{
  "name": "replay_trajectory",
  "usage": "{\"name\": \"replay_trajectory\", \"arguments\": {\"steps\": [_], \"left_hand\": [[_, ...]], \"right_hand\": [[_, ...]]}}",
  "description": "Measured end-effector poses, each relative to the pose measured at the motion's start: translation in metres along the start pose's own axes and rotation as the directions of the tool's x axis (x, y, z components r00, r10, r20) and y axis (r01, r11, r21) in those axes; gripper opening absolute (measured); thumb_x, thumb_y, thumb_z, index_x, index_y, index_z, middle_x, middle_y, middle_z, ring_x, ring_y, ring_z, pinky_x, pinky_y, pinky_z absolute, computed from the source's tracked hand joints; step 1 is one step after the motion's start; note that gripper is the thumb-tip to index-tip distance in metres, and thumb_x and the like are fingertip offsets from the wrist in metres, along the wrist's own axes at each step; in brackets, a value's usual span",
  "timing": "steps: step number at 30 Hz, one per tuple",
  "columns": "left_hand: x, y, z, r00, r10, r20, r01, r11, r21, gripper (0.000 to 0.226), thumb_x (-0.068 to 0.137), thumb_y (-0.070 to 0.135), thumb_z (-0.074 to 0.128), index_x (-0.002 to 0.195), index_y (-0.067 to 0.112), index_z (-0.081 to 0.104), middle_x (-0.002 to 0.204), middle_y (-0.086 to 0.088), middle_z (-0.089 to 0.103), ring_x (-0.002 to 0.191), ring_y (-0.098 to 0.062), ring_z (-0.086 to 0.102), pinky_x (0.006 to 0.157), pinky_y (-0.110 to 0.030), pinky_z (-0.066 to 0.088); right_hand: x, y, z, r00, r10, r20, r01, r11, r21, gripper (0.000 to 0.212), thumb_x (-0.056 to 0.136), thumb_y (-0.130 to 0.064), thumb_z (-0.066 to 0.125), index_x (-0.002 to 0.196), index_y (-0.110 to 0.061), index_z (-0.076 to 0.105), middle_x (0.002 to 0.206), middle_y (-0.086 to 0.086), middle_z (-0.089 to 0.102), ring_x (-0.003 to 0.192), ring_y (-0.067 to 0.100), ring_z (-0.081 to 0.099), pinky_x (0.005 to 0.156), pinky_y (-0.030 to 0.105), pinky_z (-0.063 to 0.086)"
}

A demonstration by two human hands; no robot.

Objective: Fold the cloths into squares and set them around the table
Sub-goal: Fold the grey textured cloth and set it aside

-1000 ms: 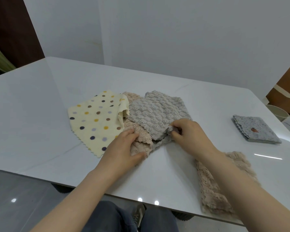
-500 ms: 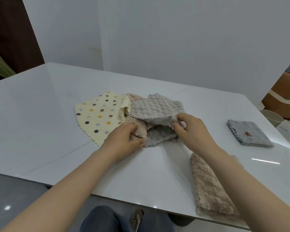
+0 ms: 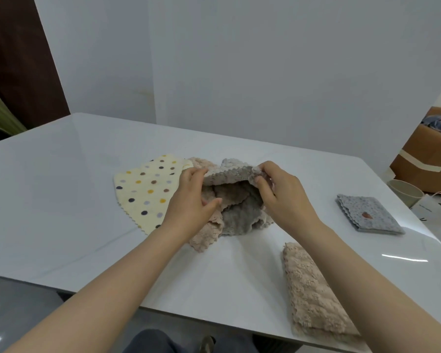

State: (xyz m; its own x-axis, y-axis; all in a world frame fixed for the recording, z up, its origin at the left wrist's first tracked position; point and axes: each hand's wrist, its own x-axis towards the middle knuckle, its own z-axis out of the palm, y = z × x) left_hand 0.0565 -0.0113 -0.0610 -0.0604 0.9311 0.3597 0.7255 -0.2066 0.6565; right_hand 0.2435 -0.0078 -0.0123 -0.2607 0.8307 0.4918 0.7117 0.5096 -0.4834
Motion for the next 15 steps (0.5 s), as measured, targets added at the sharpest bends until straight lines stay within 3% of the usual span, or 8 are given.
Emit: {"name": "replay_trajectory", "arguments": {"steps": [3,6,9,12,15], "left_hand": [[0.008,0.001,0.002,0.999,-0.05,0.001,0.05,0.998,-0.039,0.057,0.09,0.033,0.058,0.14,0.02,0.035,0.142,0.002,0.032,0.088,-0.01,0.058,0.09,-0.029,0.043],[0.015,0.002,0.005,0.997,-0.079,0.008,0.079,0.993,-0.09,0.049,0.089,0.032,0.059,0.134,0.019,0.044,0.137,0.0,0.04,0.104,-0.025,0.06,0.096,-0.038,0.046],[0.019,0.003,0.005,0.996,-0.084,0.017,0.085,0.993,-0.076,0.029,0.089,0.025,0.058,0.117,0.019,0.055,0.126,0.0,0.048,0.099,-0.024,0.059,0.087,-0.033,0.046],[0.02,0.003,0.003,0.998,-0.064,-0.017,0.063,0.997,-0.055,0.005,0.089,0.017,0.053,0.091,0.016,0.057,0.097,-0.001,0.059,0.083,-0.02,0.059,0.062,-0.025,0.038],[0.012,0.005,-0.002,1.0,-0.024,-0.003,0.023,0.997,-0.072,0.009,0.092,0.014,0.048,0.085,0.009,0.051,0.074,-0.002,0.055,0.066,-0.018,0.048,0.055,-0.027,0.032]], "right_hand": [[-0.001,-0.001,-0.008,0.999,-0.01,-0.039,0.012,0.999,0.044,0.017,0.098,-0.017,0.044,0.086,-0.007,0.049,0.069,0.003,0.052,0.063,0.017,0.045,0.058,0.027,0.033],[-0.003,-0.001,-0.014,0.996,-0.013,-0.087,0.021,0.996,0.091,0.013,0.098,-0.017,0.045,0.088,-0.011,0.05,0.07,-0.001,0.053,0.066,0.013,0.048,0.061,0.026,0.036],[-0.004,-0.001,-0.019,0.991,-0.02,-0.134,0.039,0.99,0.138,0.015,0.098,-0.017,0.046,0.086,-0.01,0.05,0.069,0.005,0.054,0.067,0.018,0.049,0.062,0.031,0.039],[-0.004,-0.003,-0.024,0.98,-0.002,-0.198,0.039,0.982,0.183,0.013,0.098,-0.017,0.048,0.087,-0.012,0.052,0.063,-0.008,0.048,0.059,0.007,0.044,0.054,0.016,0.034],[-0.004,-0.005,-0.029,0.981,0.002,-0.192,0.04,0.975,0.217,0.004,0.096,-0.02,0.055,0.095,-0.016,0.056,0.074,-0.01,0.057,0.064,0.002,0.05,0.057,0.01,0.037]]}}
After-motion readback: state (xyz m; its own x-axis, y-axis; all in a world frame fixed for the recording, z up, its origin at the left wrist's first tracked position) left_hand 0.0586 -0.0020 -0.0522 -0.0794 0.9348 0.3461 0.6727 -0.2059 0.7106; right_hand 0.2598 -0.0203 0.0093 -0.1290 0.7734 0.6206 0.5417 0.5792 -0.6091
